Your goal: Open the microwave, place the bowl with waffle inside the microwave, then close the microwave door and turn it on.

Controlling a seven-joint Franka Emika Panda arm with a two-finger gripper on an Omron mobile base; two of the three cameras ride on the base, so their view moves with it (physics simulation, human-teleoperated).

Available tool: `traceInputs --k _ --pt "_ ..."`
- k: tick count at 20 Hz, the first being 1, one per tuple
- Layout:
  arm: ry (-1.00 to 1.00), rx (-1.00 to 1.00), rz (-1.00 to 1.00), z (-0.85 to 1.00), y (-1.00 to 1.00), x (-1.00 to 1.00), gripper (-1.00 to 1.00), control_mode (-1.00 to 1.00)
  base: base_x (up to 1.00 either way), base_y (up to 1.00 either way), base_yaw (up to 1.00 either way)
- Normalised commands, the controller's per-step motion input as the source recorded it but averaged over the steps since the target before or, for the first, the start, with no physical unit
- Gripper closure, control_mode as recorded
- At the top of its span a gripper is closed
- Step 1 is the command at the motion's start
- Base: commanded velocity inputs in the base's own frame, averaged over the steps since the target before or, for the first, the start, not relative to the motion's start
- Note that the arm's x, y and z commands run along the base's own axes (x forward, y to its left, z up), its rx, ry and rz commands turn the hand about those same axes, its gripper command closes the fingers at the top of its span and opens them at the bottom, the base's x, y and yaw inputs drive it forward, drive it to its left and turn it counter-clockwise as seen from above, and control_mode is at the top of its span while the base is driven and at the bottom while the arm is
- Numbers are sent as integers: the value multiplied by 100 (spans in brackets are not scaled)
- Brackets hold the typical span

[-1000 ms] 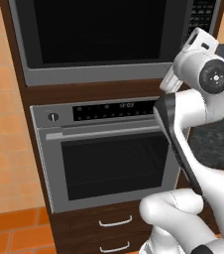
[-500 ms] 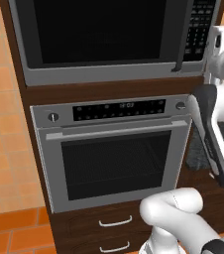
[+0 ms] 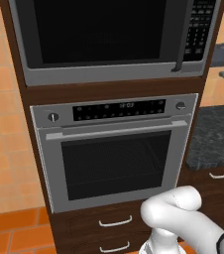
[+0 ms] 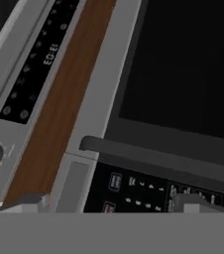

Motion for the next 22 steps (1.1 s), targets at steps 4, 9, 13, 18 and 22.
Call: traceInputs --k 4,9,13,18,22 --pt "-2 -14 23 2 2 -42 100 -100 0 0 0" --pt "0 -10 5 0 14 -10 100 -100 0 0 0" --pt "0 -6 0 0 20 2 100 -100 0 0 0" --pt "0 0 0 -1 14 13 100 -100 0 0 0" --pt "0 0 0 -7 0 34 100 -100 0 0 0"
